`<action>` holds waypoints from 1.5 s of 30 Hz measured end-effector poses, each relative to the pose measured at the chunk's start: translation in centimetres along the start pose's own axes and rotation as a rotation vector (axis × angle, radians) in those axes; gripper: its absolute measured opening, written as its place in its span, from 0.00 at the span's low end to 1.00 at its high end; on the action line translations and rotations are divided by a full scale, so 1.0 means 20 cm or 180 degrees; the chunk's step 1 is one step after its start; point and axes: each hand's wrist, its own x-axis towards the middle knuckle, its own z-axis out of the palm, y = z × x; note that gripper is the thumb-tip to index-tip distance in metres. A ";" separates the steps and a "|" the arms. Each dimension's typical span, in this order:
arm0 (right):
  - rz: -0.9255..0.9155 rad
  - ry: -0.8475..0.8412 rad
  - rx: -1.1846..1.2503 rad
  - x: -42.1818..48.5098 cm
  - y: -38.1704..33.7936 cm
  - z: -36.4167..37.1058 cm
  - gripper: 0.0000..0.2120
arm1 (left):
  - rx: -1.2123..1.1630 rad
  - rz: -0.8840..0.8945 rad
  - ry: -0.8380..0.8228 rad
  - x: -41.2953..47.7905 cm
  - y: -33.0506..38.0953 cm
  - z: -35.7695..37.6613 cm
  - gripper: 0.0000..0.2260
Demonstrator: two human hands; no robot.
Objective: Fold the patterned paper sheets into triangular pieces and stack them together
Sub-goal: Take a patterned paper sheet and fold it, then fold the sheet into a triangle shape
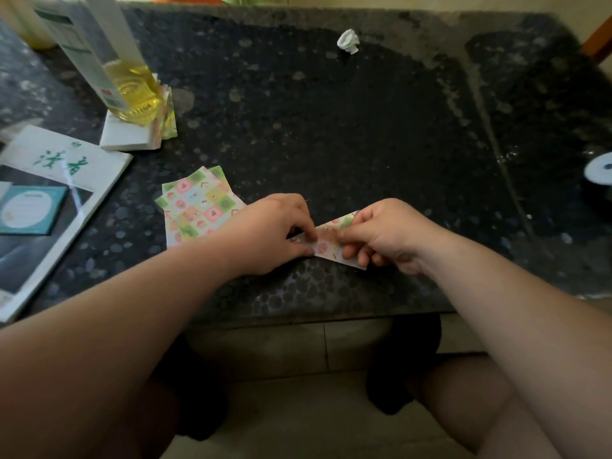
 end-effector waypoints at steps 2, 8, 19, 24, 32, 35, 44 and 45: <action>-0.0057 0.0016 -0.0018 0.00 0.00 0.00 0.10 | -0.0004 -0.0005 0.0045 -0.01 0.01 -0.01 0.05; -0.0160 0.0051 -0.0162 -0.01 0.01 0.00 0.10 | 0.0957 0.0136 0.0257 -0.15 0.17 0.02 0.16; -0.0253 0.0134 -0.0323 0.00 0.03 0.01 0.11 | 0.1350 -0.0218 -0.0509 -0.45 0.22 0.22 0.43; -0.0276 0.0170 -0.0350 -0.01 0.03 0.01 0.12 | 0.1340 -0.0055 -0.0421 -0.43 0.27 0.25 0.43; -0.0295 0.0173 -0.0394 0.00 0.03 0.01 0.10 | 0.1554 -0.0079 -0.0650 -0.41 0.34 0.28 0.43; -0.0271 0.0189 -0.0416 0.00 0.02 0.02 0.10 | 0.1574 -0.0049 -0.0618 -0.40 0.34 0.28 0.42; -0.0342 0.0141 -0.0396 0.00 0.03 0.01 0.08 | 0.1608 0.0091 -0.0331 -0.41 0.28 0.30 0.42; -0.0345 0.0144 -0.0407 0.00 0.04 0.01 0.07 | 0.1624 0.0122 -0.0328 -0.40 0.29 0.30 0.42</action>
